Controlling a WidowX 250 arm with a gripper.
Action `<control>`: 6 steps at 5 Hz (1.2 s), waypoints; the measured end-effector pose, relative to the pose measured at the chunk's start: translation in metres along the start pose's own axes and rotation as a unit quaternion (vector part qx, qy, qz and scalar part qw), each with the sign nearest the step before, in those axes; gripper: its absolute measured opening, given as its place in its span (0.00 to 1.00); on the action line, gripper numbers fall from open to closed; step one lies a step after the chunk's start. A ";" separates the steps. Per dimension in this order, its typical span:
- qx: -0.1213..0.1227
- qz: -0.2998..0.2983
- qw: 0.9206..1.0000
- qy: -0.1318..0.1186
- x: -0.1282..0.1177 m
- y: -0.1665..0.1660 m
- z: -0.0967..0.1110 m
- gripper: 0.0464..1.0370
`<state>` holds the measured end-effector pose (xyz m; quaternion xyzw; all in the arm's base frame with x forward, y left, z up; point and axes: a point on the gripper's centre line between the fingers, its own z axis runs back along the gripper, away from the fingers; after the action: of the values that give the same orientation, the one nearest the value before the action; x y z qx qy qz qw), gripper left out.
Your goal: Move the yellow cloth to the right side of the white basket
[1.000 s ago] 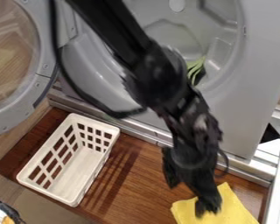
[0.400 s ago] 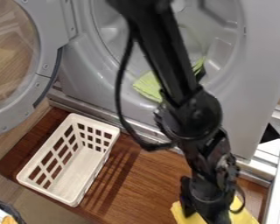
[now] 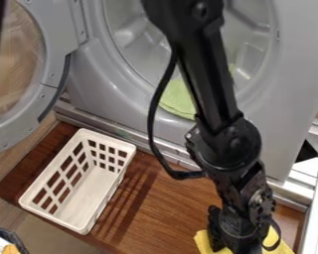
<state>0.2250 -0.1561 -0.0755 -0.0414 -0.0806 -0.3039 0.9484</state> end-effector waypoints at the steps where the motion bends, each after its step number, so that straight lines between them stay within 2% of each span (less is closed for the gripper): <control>1: 0.010 0.015 1.000 0.001 -0.002 0.016 0.001 0.96; 3: 0.031 0.058 0.998 0.000 -0.012 0.053 0.008 0.96; 6: 0.044 0.149 0.988 0.012 -0.044 0.100 0.010 0.96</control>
<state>0.2467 -0.0488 -0.0767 -0.0075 -0.0758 -0.1562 0.9848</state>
